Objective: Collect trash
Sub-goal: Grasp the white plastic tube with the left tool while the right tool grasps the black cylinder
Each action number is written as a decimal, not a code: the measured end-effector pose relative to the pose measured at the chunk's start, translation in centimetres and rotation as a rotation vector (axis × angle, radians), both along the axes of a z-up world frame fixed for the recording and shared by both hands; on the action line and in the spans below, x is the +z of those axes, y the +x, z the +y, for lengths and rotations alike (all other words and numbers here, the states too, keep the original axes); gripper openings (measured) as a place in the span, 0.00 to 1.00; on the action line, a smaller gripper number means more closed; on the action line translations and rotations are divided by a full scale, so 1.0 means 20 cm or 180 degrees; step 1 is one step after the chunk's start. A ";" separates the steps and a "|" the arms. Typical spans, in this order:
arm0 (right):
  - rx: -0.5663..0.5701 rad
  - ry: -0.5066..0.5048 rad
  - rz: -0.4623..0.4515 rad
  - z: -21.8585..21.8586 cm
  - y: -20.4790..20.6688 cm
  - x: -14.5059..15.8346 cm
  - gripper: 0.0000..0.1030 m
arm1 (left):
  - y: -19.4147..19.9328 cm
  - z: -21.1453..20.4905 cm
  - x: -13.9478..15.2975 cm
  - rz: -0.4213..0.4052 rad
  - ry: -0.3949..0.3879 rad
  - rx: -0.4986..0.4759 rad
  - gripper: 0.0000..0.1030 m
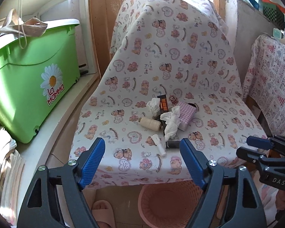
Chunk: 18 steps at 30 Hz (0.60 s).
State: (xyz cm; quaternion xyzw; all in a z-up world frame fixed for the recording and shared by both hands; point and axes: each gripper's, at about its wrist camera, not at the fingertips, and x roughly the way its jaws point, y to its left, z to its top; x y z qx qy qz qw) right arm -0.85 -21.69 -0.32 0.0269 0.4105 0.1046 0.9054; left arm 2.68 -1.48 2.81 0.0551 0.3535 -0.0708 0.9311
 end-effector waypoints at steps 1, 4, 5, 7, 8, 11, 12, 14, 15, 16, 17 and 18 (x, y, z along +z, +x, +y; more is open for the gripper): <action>0.0021 -0.0012 -0.0001 0.00 0.02 0.01 0.47 | 0.03 -0.01 0.00 0.0018 0.0064 -0.0001 0.74; 0.0046 0.0004 -0.0027 -0.03 0.09 0.06 0.47 | 0.11 -0.02 -0.02 0.0031 0.0103 -0.0029 0.72; 0.0039 0.0044 -0.0032 -0.05 0.11 0.07 0.47 | 0.14 -0.02 -0.04 0.0062 0.0085 -0.0058 0.70; -0.0019 0.0048 -0.0058 -0.07 0.17 0.09 0.47 | 0.18 -0.03 -0.10 0.0162 -0.0011 -0.0102 0.55; -0.0056 0.0020 -0.0092 -0.08 0.19 0.09 0.47 | 0.20 -0.03 -0.14 0.0248 -0.0101 -0.0123 0.51; -0.0151 0.0039 -0.0096 -0.12 0.26 0.05 0.46 | 0.24 -0.06 -0.28 0.0493 -0.0235 -0.0194 0.40; -0.0206 0.0101 -0.0068 -0.13 0.28 0.03 0.46 | 0.25 -0.08 -0.31 0.0548 -0.0238 -0.0212 0.37; -0.0320 0.0224 -0.0018 -0.15 0.29 -0.01 0.46 | 0.25 -0.11 -0.35 0.0578 -0.0284 -0.0285 0.37; -0.0342 0.0248 -0.0005 -0.15 0.30 -0.03 0.46 | 0.26 -0.13 -0.36 0.0578 -0.0266 -0.0320 0.37; -0.0344 0.0240 -0.0001 -0.14 0.31 -0.04 0.46 | 0.26 -0.15 -0.37 0.0578 -0.0200 -0.0333 0.37; -0.0339 0.0213 -0.0009 -0.13 0.32 -0.04 0.46 | 0.27 -0.17 -0.38 0.0580 -0.0112 -0.0317 0.37; -0.0329 0.0183 -0.0026 -0.12 0.32 -0.05 0.46 | 0.28 -0.17 -0.39 0.0583 -0.0074 -0.0303 0.37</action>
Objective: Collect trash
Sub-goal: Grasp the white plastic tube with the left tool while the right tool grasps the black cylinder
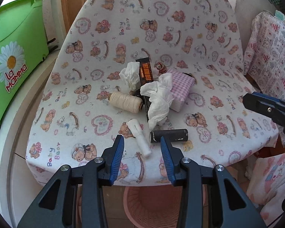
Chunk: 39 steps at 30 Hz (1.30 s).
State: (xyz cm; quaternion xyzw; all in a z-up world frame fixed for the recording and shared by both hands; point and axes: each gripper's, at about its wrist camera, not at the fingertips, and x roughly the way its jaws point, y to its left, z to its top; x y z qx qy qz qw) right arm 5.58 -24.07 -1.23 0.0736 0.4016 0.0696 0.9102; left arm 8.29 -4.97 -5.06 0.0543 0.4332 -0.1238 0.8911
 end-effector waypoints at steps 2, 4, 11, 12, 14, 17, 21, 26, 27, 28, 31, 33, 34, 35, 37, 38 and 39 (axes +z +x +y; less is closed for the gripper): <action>0.0018 -0.0047 -0.0044 0.02 0.01 0.00 0.46 | 0.03 -0.01 -0.03 0.0060 0.0037 0.0030 0.36; -0.0026 -0.0107 -0.0106 0.04 0.01 0.00 0.46 | 0.05 -0.01 -0.06 0.0126 0.0052 0.0050 0.26; -0.0040 -0.0167 -0.0101 0.08 0.03 -0.02 0.45 | 0.04 0.04 -0.02 0.0079 0.0008 0.0144 0.09; -0.0021 -0.0116 -0.0084 0.08 0.03 -0.02 0.45 | 0.03 0.06 -0.01 0.0049 -0.0004 0.0164 0.09; 0.0060 -0.0066 -0.0042 0.10 0.04 -0.04 0.45 | 0.01 0.10 0.04 -0.0017 -0.0055 0.0207 0.09; 0.0217 -0.0064 0.0022 0.14 0.06 -0.05 0.45 | -0.03 0.17 0.12 -0.0128 -0.0088 0.0321 0.09; 0.0497 -0.0053 0.0104 0.23 0.14 -0.07 0.45 | -0.07 0.25 0.18 -0.0241 -0.0203 0.0413 0.09; 0.0614 -0.0061 0.0368 0.35 0.20 -0.21 0.45 | -0.12 0.26 0.21 -0.0494 0.0096 0.0503 0.09; 0.0645 -0.0141 0.0376 0.39 0.20 -0.23 0.45 | -0.12 0.27 0.21 -0.0483 0.0046 0.0485 0.09; 0.0693 -0.0209 0.0367 0.42 0.20 -0.24 0.45 | -0.13 0.28 0.22 -0.0447 -0.0053 0.0473 0.09; 0.0791 -0.0292 0.0290 0.47 0.18 -0.25 0.43 | -0.15 0.29 0.23 -0.0434 -0.0147 0.0466 0.09; 0.0806 -0.0356 0.0303 0.49 0.18 -0.28 0.25 | -0.16 0.28 0.24 -0.0499 -0.0097 0.0428 0.09; 0.0822 -0.0383 0.0287 0.49 0.17 -0.28 0.24 | -0.17 0.27 0.24 -0.0518 -0.0101 0.0394 0.09; 0.0837 -0.0423 0.0245 0.49 0.15 -0.28 0.19 | -0.18 0.27 0.24 -0.0528 -0.0116 0.0365 0.09; 0.0825 -0.0450 0.0206 0.49 0.13 -0.28 0.12 | -0.19 0.25 0.26 -0.0556 -0.0154 0.0310 0.09; 0.0797 -0.0413 0.0180 0.47 0.13 -0.26 0.06 | -0.20 0.25 0.26 -0.0570 -0.0169 0.0286 0.09; 0.0761 -0.0350 0.0168 0.45 0.12 -0.25 0.06 | -0.20 0.24 0.27 -0.0582 -0.0175 0.0271 0.09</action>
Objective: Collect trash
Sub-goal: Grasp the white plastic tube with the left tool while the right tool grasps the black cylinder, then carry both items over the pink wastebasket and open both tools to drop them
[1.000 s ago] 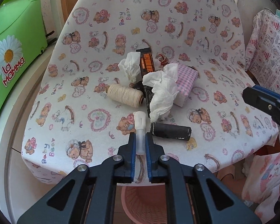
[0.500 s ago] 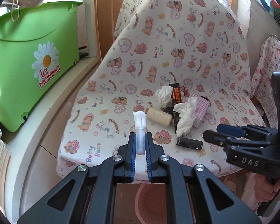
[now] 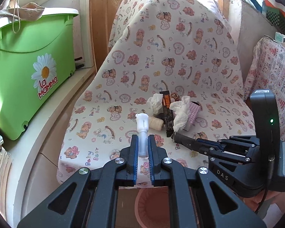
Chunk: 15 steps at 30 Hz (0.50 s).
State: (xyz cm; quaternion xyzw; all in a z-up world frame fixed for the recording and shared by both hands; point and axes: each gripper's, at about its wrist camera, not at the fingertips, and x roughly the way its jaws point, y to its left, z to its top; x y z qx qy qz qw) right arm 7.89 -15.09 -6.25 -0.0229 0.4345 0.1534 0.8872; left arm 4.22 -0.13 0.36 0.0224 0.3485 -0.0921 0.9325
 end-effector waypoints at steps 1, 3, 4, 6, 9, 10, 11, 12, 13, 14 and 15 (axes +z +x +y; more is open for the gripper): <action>-0.0046 0.0068 -0.0001 -0.02 -0.01 0.01 0.05 | -0.01 0.00 0.01 -0.0011 -0.0001 -0.0005 0.09; -0.0133 0.0193 -0.0026 -0.06 -0.04 0.06 0.05 | -0.02 -0.01 0.01 0.0000 -0.0021 -0.0005 0.09; -0.0162 0.0233 -0.0050 -0.08 -0.06 0.08 0.05 | -0.02 0.00 0.01 0.0012 -0.0041 -0.0010 0.09; -0.0199 0.0254 -0.0117 -0.10 -0.11 0.12 0.05 | -0.04 0.00 0.02 0.0036 -0.0047 -0.0005 0.09; -0.0297 0.0269 -0.0170 -0.14 -0.19 0.19 0.04 | -0.10 -0.01 0.03 0.0006 -0.0040 0.0008 0.09; -0.0334 0.0252 -0.0188 -0.15 -0.23 0.21 0.04 | -0.12 -0.01 0.03 0.0012 -0.0041 0.0029 0.09; -0.0358 0.0257 -0.0208 -0.17 -0.27 0.23 0.04 | -0.15 -0.01 0.02 0.0039 -0.0059 0.0045 0.09; -0.0352 0.0282 -0.0216 -0.18 -0.30 0.25 0.04 | -0.16 -0.01 0.01 0.0075 -0.0090 0.0035 0.09; -0.0332 0.0301 -0.0223 -0.18 -0.34 0.27 0.04 | -0.18 -0.01 0.01 0.0115 -0.0126 0.0011 0.09; -0.0320 0.0315 -0.0238 -0.19 -0.37 0.28 0.04 | -0.19 -0.02 0.00 0.0154 -0.0133 -0.0007 0.09; -0.0310 0.0327 -0.0235 -0.19 -0.40 0.29 0.04 | -0.19 -0.02 0.00 0.0205 -0.0097 -0.0012 0.09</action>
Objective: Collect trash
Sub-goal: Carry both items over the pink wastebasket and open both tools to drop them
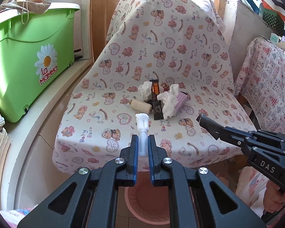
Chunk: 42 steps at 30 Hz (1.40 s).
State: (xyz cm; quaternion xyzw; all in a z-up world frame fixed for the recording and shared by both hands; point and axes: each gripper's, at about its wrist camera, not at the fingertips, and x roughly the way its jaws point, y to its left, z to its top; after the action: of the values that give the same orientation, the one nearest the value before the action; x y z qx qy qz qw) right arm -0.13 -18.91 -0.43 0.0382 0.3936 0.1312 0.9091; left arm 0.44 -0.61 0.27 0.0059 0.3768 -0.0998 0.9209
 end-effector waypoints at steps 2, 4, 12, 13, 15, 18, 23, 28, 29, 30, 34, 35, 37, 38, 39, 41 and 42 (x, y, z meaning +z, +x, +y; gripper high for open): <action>0.0034 0.0025 0.0074 0.00 -0.04 0.00 0.04 | 0.00 -0.02 -0.03 0.0149 0.0100 -0.0004 0.09; 0.0070 0.0019 0.0184 0.01 -0.08 -0.02 0.04 | 0.00 -0.01 -0.08 0.0389 0.0017 -0.0013 0.09; 0.0117 -0.0118 0.0673 0.05 -0.12 -0.22 0.04 | 0.01 -0.05 -0.31 0.1149 -0.0216 -0.0129 0.09; 0.0076 -0.0121 0.0721 0.04 -0.11 -0.25 0.04 | 0.02 -0.06 -0.33 0.1207 -0.0197 -0.0142 0.09; -0.0043 -0.0085 0.0833 0.02 -0.08 -0.31 0.04 | 0.03 -0.09 -0.39 0.1292 -0.0059 -0.0126 0.09; -0.0108 -0.0096 0.1062 0.02 -0.04 -0.43 0.04 | 0.06 -0.11 -0.53 0.1461 0.0173 -0.0038 0.09; -0.0067 -0.0240 0.1369 0.04 0.00 -0.63 0.05 | 0.09 -0.12 -0.66 0.1719 0.0131 -0.0035 0.09; -0.0093 -0.0237 0.1579 0.05 0.02 -0.79 0.04 | 0.12 -0.11 -0.79 0.2027 -0.0034 -0.0020 0.09; -0.0115 -0.0257 0.1609 0.06 0.03 -0.82 0.05 | 0.12 -0.11 -0.80 0.2084 -0.0067 -0.0043 0.09; -0.0143 -0.0300 0.1633 0.06 0.03 -0.85 0.04 | 0.12 -0.12 -0.82 0.2122 -0.0077 -0.0072 0.09; -0.0167 -0.0364 0.1751 0.07 0.06 -0.95 0.04 | 0.13 -0.14 -0.92 0.2268 0.0003 -0.0060 0.09; -0.0195 -0.0323 0.1792 0.06 0.07 -0.97 0.05 | 0.14 -0.15 -0.95 0.2287 0.0041 -0.0071 0.09; -0.0225 -0.0256 0.1908 0.05 0.07 -1.01 0.05 | 0.14 -0.18 -0.98 0.2275 0.0146 -0.0083 0.09; -0.0231 -0.0251 0.1942 0.04 0.07 -1.03 0.05 | 0.15 -0.18 -0.99 0.2283 0.0164 -0.0074 0.09; -0.0239 -0.0257 0.1955 0.05 0.07 -1.04 0.05 | 0.15 -0.19 -1.00 0.2301 0.0152 -0.0069 0.09; -0.0253 -0.0291 0.1954 0.05 0.07 -1.06 0.05 | 0.15 -0.18 -1.02 0.2334 0.0160 -0.0055 0.09; -0.0258 -0.0301 0.1960 0.05 0.07 -1.06 0.05 | 0.15 -0.17 -1.02 0.2335 0.0183 -0.0048 0.09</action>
State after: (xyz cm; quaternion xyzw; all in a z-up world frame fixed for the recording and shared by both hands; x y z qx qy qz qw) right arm 1.21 -17.90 -21.69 0.0494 0.6542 0.0587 0.7524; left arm 3.46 -3.95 -20.13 -0.0017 0.6845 -0.0914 0.7232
